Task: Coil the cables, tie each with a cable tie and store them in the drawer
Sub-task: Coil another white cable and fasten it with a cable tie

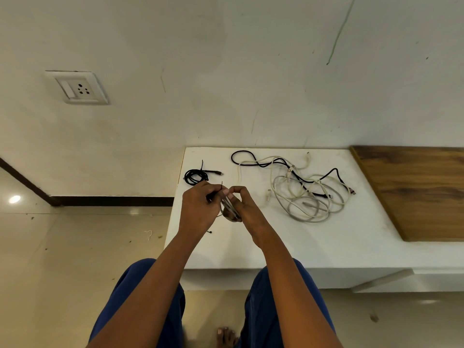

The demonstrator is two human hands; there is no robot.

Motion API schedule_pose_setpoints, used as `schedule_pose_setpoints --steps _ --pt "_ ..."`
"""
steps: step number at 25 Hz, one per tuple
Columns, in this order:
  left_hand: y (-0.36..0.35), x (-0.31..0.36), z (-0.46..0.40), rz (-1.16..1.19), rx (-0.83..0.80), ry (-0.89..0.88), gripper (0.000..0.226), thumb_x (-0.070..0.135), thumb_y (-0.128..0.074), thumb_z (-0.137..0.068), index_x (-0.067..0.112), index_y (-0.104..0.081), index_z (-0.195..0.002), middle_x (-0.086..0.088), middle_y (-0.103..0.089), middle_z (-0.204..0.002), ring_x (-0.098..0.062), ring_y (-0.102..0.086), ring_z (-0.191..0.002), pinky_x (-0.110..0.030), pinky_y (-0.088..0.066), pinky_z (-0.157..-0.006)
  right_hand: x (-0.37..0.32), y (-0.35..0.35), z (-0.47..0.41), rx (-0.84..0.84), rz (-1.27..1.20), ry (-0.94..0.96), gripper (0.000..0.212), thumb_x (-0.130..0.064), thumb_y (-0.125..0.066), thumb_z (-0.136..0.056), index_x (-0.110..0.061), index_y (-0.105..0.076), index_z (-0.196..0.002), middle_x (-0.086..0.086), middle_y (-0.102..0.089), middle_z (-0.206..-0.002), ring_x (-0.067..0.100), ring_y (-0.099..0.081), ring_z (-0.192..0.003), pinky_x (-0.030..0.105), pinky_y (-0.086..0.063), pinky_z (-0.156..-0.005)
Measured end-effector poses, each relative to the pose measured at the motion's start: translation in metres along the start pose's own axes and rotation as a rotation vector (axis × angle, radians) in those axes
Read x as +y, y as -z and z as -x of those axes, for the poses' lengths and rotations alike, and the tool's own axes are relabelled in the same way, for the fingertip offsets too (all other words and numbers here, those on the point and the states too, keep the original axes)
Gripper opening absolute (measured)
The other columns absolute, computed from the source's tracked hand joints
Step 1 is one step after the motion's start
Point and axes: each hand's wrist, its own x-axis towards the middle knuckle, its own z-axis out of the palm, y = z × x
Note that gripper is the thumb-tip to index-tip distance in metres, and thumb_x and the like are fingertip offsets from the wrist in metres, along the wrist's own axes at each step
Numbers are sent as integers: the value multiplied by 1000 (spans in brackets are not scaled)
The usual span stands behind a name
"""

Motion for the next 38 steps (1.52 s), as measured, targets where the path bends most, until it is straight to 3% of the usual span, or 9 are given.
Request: schedule_pose_setpoints --steps 5,10,14,16,21,26,32,38 --pt "-4 5 0 -71 -9 -91 13 5 -67 -85 4 -74 -95 -5 -65 -81 -7 -52 -66 -4 -37 -62 2 -5 0 108 3 9 15 -32 -46 -98 -19 -45 -93 -3 -61 -68 3 -54 -50 15 -46 -57" --pt "-9 13 1 146 56 54 13 11 -66 -87 10 -73 -98 1 -63 -85 -2 -59 -73 -4 -43 -61 4 -11 -1 308 -155 13 12 -27 -48 -97 -16 -49 -94 -5 -59 -73 -4 -51 -48 8 -42 -51" --pt "-11 18 2 185 131 64 15 12 -70 -83 13 -71 -99 7 -66 -78 3 -62 -69 -1 -43 -63 0 -10 -3 347 -245 -24 10 -25 -49 -96 -17 -50 -90 -5 -55 -69 3 -43 -50 15 -40 -57" --pt "-9 20 2 206 146 77 17 13 -72 -81 14 -69 -98 16 -64 -73 8 -62 -69 0 -43 -65 -2 -9 -4 345 -267 -26 11 -23 -49 -96 -16 -50 -88 -5 -53 -66 3 -41 -47 13 -39 -52" --pt "-7 21 4 102 103 -56 11 9 -69 -84 7 -73 -94 -3 -72 -84 -11 -66 -76 -16 -52 -74 -5 -7 -4 333 -282 -26 16 -21 -49 -96 -10 -50 -84 -12 -47 -48 2 -35 -41 12 -33 -44" --pt "-4 28 4 -47 41 -175 15 1 -70 -81 2 -73 -95 -9 -71 -83 -12 -63 -71 -3 -44 -71 -5 -4 -5 383 -279 -70 27 -21 -51 -94 -14 -50 -68 -8 -42 -42 7 -37 -40 18 -34 -45" --pt "-5 32 -2 -175 -92 -219 12 2 -64 -85 0 -71 -95 -13 -67 -89 -23 -63 -75 -19 -46 -70 -5 -4 -7 419 -267 -89 26 -19 -51 -92 -14 -52 -67 -9 -45 -41 5 -38 -37 14 -35 -40" --pt "-5 34 -3 -226 -111 -218 13 3 -62 -87 1 -71 -95 -13 -66 -92 -21 -61 -76 -12 -38 -71 -5 -4 -7 416 -272 -85 20 -19 -53 -92 -11 -55 -74 -8 -46 -42 5 -38 -37 14 -35 -40"
